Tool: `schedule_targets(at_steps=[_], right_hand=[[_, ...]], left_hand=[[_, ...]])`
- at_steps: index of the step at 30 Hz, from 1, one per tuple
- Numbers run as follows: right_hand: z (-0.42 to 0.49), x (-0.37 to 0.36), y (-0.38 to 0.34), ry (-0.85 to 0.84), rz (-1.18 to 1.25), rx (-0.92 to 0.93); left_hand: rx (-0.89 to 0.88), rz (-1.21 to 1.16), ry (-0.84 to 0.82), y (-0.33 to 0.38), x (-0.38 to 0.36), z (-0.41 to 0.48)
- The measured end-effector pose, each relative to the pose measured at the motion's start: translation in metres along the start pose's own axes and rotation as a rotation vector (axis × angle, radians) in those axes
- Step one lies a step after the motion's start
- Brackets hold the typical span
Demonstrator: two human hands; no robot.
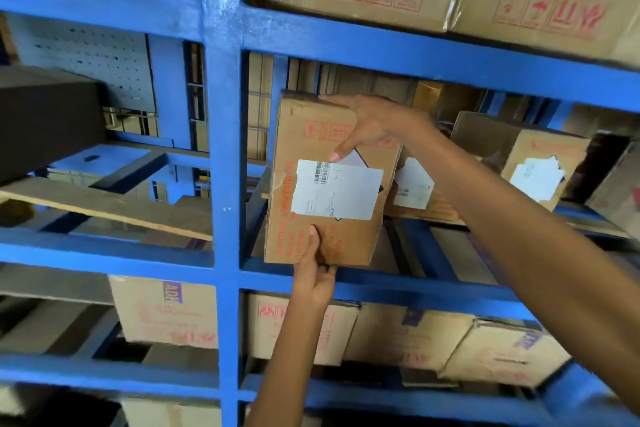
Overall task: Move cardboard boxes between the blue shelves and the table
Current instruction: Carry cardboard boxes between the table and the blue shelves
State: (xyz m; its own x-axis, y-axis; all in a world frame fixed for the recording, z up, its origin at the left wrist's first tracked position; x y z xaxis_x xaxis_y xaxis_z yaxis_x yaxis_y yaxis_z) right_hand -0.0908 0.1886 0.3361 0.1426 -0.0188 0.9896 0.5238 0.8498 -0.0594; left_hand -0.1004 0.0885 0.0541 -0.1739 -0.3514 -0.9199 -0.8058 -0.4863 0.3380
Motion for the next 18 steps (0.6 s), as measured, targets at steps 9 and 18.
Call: schedule_targets(at_steps=[9, 18], right_hand=[[-0.151, 0.012, -0.047, 0.06, -0.045, 0.035], [-0.293, 0.019, -0.041, 0.3, 0.13, 0.029]], left_hand=[[-0.034, 0.088, -0.045, -0.006, 0.039, -0.126], [-0.262, 0.284, -0.111, -0.001, 0.055, -0.193]])
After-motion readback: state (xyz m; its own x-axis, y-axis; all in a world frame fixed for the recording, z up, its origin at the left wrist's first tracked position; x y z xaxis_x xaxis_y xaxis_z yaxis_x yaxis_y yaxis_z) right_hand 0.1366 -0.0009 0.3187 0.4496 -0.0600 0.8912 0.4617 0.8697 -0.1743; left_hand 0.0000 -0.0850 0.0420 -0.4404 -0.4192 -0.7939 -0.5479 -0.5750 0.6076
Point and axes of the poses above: each hand's wrist, its own z-axis towards the middle knuckle, its own x-axis out of the back of the hand, y = z × x, the point moved 6 cm from there along z, towards the middle knuckle, and after that the axes turned 2 degrees about -z, right-handed, at the moved point
